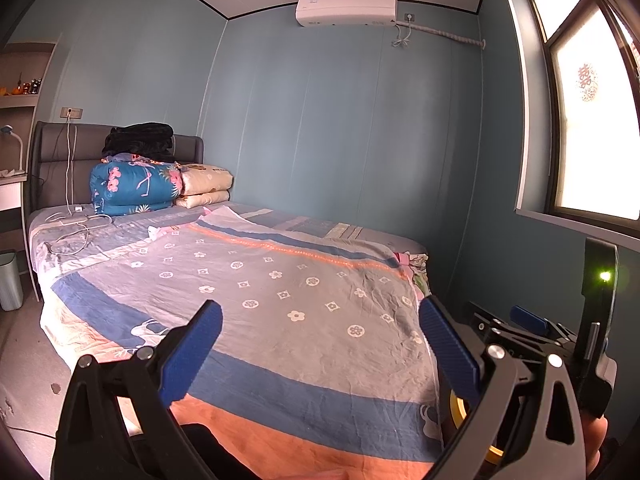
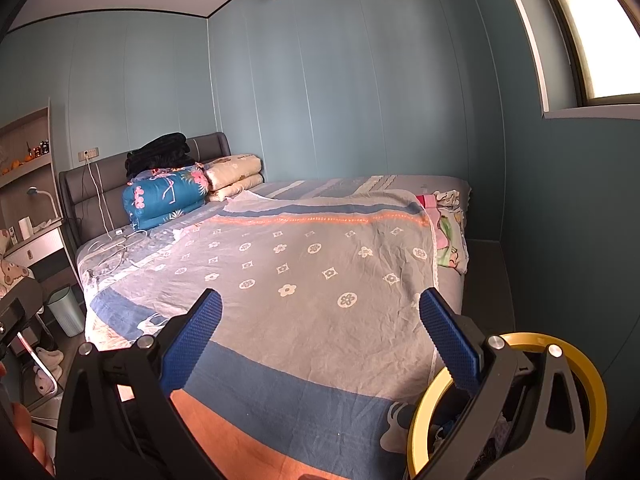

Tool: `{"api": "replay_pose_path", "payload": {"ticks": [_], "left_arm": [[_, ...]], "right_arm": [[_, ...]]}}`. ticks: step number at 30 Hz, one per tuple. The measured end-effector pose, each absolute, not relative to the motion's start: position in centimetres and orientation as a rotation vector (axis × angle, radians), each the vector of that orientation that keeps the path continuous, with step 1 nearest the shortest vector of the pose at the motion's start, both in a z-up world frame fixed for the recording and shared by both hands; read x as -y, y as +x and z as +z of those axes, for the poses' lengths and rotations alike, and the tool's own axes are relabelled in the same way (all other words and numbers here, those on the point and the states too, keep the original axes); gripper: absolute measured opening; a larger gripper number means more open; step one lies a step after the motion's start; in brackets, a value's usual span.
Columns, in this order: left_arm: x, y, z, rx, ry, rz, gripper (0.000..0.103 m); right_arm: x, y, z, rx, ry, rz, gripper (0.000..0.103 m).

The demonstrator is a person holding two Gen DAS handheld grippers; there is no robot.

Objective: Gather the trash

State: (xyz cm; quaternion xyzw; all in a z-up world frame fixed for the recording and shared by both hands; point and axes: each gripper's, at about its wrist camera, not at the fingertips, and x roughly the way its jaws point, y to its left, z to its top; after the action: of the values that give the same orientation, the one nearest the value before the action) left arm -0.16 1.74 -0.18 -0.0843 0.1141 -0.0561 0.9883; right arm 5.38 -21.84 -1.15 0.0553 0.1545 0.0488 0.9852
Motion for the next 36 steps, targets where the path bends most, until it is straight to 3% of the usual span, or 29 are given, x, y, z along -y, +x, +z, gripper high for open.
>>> {"api": "replay_pose_path", "payload": {"ticks": [36], "left_arm": [[-1.78, -0.01, -0.48, -0.245, -0.178, -0.128, 0.095]], "right_arm": [[22.03, 5.23, -1.69, -0.313, 0.109, 0.101, 0.095]]}}
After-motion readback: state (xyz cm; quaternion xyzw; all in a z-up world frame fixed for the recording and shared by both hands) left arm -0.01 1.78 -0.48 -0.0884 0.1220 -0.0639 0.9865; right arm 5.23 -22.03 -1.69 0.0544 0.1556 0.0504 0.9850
